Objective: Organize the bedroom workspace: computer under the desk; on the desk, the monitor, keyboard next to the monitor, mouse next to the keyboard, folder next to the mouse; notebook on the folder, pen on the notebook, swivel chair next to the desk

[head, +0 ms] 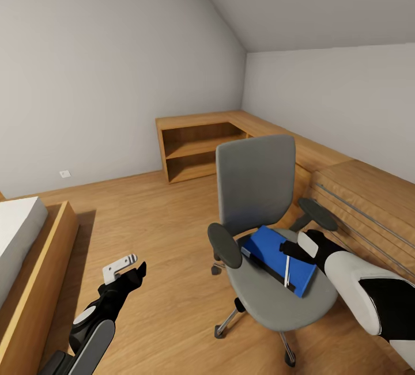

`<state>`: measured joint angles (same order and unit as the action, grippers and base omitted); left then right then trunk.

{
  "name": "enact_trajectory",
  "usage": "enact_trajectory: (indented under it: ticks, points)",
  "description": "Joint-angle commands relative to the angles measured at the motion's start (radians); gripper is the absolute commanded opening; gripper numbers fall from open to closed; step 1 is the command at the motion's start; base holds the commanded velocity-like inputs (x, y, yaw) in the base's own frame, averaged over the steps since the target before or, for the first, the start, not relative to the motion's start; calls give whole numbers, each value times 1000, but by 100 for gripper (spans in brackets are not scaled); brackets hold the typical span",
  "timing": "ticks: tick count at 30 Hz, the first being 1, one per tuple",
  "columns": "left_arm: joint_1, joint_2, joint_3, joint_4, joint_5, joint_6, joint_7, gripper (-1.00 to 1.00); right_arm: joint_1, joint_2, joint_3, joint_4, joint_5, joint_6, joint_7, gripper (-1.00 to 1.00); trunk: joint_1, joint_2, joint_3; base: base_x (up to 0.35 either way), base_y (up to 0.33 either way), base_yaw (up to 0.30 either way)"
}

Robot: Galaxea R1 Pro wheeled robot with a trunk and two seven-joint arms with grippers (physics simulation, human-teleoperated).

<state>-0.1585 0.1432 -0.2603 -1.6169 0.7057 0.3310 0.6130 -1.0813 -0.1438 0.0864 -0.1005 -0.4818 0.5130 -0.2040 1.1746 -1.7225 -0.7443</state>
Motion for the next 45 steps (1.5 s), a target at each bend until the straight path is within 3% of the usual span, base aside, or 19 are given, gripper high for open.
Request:
enact_trajectory:
  ticks: [1,7,12,36,42,45]
  points:
    - [-1,1,-2,-1,6,2,8,100,0,0,8,-2,-11,5,-5,100,0,0,-1,0,0,0]
    - [0,1,-2,-1,7,2,8,100,0,0,8,-2,-11,5,-6,100,0,0,-1,0,0,0]
    - [0,1,-2,-1,6,2,8,100,0,0,8,-2,-11,5,-6,100,19,-35,-17,0,0,0]
    - [0,1,-2,-1,7,2,8,100,0,0,9,-2,-9,4,-6,100,27,-49,-23,0,0,0]
    - [0,1,-2,-1,6,2,8,100,0,0,9,-2,-9,2,-6,100,50,-91,-42,0,0,0]
    - [0,1,-2,-1,7,2,8,100,0,0,9,-2,-9,1,-6,100,50,-91,-42,0,0,0]
